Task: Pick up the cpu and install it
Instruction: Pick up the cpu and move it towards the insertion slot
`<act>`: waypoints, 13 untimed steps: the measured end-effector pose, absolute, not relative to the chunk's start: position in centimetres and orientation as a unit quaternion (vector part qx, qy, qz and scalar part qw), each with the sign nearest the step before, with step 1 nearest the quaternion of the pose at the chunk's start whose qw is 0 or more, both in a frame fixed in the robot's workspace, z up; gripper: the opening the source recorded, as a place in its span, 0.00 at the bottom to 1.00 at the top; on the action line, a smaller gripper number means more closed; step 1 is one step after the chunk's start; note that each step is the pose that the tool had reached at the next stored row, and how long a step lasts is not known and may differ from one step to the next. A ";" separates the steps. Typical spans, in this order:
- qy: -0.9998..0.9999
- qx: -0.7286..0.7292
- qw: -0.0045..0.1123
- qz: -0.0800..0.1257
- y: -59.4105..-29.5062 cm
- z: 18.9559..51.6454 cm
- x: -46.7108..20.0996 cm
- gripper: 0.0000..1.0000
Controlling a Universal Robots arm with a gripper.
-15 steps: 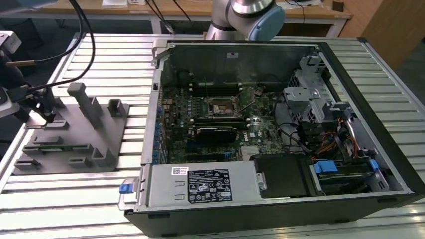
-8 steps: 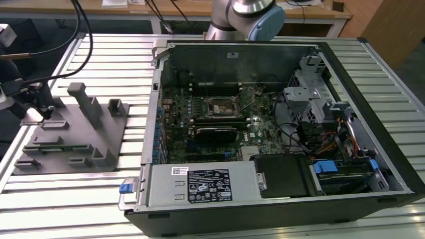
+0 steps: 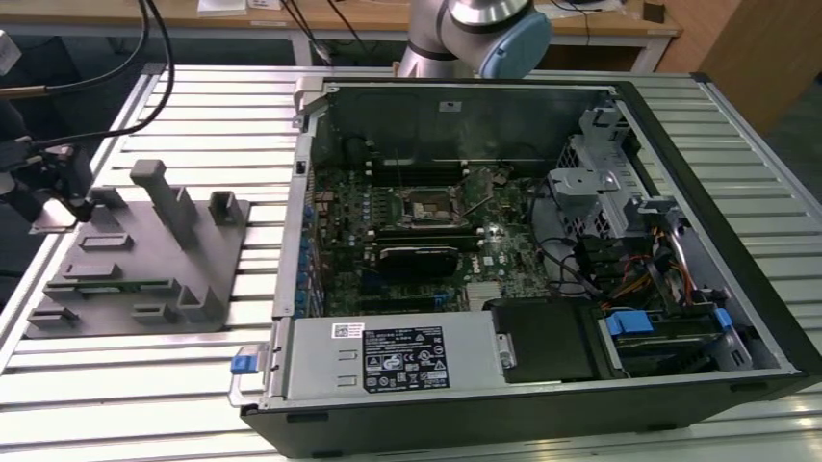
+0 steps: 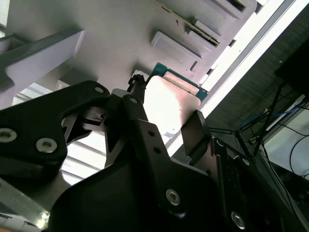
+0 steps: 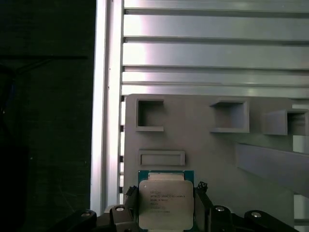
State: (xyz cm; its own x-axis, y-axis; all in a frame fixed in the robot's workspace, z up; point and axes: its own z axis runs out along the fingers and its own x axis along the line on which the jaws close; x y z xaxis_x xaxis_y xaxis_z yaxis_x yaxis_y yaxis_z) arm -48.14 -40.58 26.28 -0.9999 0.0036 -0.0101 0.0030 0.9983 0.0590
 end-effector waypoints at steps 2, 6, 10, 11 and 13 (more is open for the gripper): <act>1.000 0.002 0.005 0.029 -40.6 26.7 -48.1 0.54; 1.000 0.002 0.006 0.029 -40.6 27.5 -48.1 0.54; 1.000 0.002 0.006 0.029 -40.6 28.3 -48.1 0.54; 1.000 0.002 0.006 0.030 -40.6 28.5 -48.1 0.54; 1.000 0.002 0.007 0.029 -40.6 28.9 -48.1 0.54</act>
